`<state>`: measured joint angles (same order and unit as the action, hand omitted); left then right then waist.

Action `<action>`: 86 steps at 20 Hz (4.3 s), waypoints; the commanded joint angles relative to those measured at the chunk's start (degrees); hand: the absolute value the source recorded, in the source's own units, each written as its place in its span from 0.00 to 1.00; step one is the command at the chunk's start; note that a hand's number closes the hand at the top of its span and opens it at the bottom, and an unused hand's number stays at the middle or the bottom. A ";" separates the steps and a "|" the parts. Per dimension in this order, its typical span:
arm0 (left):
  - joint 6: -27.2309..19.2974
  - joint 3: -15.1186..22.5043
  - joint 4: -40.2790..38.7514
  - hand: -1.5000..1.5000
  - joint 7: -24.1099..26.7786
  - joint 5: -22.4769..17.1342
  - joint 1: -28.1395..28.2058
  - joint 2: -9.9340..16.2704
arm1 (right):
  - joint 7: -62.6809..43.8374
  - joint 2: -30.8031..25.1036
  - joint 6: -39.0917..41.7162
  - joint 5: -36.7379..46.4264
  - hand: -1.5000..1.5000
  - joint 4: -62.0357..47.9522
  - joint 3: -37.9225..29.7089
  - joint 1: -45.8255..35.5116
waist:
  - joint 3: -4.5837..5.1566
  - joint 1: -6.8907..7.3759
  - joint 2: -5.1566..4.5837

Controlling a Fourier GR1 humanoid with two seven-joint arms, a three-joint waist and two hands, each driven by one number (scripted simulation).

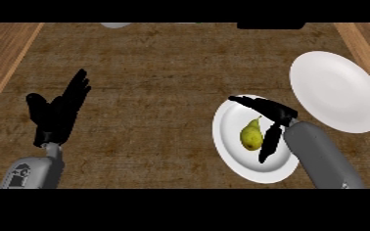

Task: Pick the pear from the plate and place it in the plate

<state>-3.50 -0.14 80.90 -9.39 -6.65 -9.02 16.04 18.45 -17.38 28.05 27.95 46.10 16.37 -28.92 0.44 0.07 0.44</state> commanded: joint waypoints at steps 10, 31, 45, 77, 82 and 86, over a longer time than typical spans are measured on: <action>-0.82 0.15 1.66 0.50 -2.12 2.71 -0.75 -1.57 | 8.13 3.29 1.33 5.32 1.00 2.84 4.04 3.97 | -0.44 -0.15 -0.30; -1.86 -3.51 2.41 0.50 -0.82 2.67 3.24 -2.23 | 19.84 -12.63 -29.08 7.29 1.00 42.83 -8.55 28.29 | -0.46 -4.41 0.61; 3.25 -2.61 3.56 0.50 -1.09 2.06 1.93 -1.38 | 9.58 -14.42 -21.31 -10.44 1.00 39.01 -30.28 25.83 | -0.47 0.37 -0.47; 1.59 -2.59 -3.13 0.50 0.77 5.23 -3.86 -4.84 | 50.93 -22.78 -11.69 -3.69 0.00 -26.89 -35.88 -9.00 | -0.74 1.16 -1.12; 1.49 -2.76 -1.36 0.50 0.45 5.39 -1.31 -4.47 | 44.10 -28.10 2.14 -9.19 0.00 -27.91 -37.87 -11.11 | -0.55 0.48 -0.53; 3.46 -3.10 -0.91 0.50 0.24 4.21 -0.89 -3.47 | 33.37 -30.28 12.92 -10.82 0.00 -31.42 -36.76 -13.73 | -0.50 1.19 -0.61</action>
<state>-0.80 -3.40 79.66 -9.11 -2.21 -10.55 12.35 51.86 -44.88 22.51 19.17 17.48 -20.27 -40.53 -0.13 0.97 -0.20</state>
